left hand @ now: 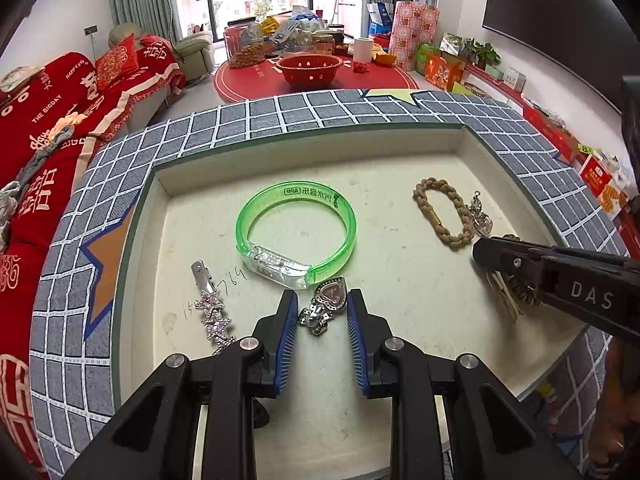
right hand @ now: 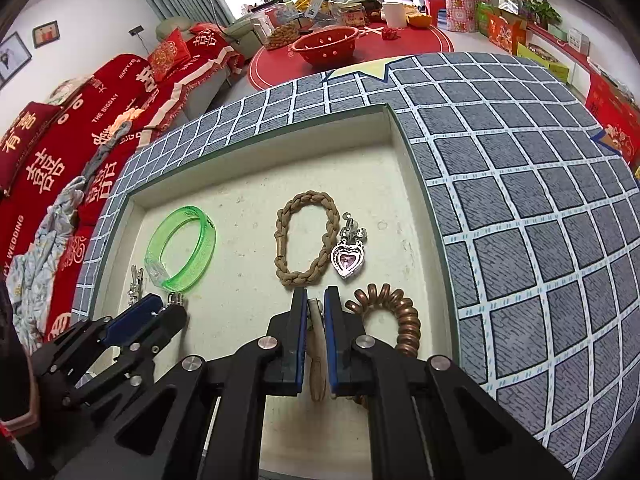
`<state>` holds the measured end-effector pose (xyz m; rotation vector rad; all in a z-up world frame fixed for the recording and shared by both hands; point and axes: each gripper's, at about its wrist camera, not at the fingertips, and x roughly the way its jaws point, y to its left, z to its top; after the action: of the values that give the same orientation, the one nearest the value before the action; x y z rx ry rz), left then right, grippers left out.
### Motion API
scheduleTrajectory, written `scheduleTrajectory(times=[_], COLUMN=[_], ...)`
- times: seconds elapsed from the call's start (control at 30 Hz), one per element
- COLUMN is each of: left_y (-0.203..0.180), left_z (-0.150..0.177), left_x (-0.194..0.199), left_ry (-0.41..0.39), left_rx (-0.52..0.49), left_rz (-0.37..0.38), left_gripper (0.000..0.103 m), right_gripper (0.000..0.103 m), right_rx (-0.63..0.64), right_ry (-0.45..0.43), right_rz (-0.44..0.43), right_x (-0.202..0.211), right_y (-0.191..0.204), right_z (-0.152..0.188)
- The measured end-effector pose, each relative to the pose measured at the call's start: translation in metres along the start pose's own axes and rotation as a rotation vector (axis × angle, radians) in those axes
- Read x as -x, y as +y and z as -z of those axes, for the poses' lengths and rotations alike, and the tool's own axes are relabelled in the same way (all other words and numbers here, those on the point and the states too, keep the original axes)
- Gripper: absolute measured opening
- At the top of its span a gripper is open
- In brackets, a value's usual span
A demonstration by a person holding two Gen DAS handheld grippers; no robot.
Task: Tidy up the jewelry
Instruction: 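Carry the keychain and hair sticks into the tray and open both tools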
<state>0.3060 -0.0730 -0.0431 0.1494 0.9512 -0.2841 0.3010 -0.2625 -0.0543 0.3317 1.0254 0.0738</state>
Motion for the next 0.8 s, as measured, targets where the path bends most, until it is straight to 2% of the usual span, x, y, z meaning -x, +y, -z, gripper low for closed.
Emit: scheduleTrajectory(times=[0.4,0.63,0.73,0.8], left_y=[-0.008,-0.004,-0.006,-0.006], left_z=[0.001,0.0,-0.002,-0.003], left_x=[0.0,0.011,0.017,0.02], left_ry=[-0.007,-0.039,-0.053,-0.065], left_rx=[-0.037,-0.002,-0.008,-0.011], left_rz=[-0.041,-0.035,-0.052,-0.061], left_gripper=[0.039,0.039,0.039,0.039], right_gripper=[0.01,0.012,0.017,0.028], right_rx=[-0.018,-0.114,-0.132,-0.14], right_ry=[0.0,0.002,0.01,0.007], right_rz=[-0.013,-0.119,-0.151,-0.173], right_x=[0.0,0.003,0.004,0.008], right_y=[0.001,-0.015,-0.017,-0.017], right_z=[0.002,0.004,0.004,0.005])
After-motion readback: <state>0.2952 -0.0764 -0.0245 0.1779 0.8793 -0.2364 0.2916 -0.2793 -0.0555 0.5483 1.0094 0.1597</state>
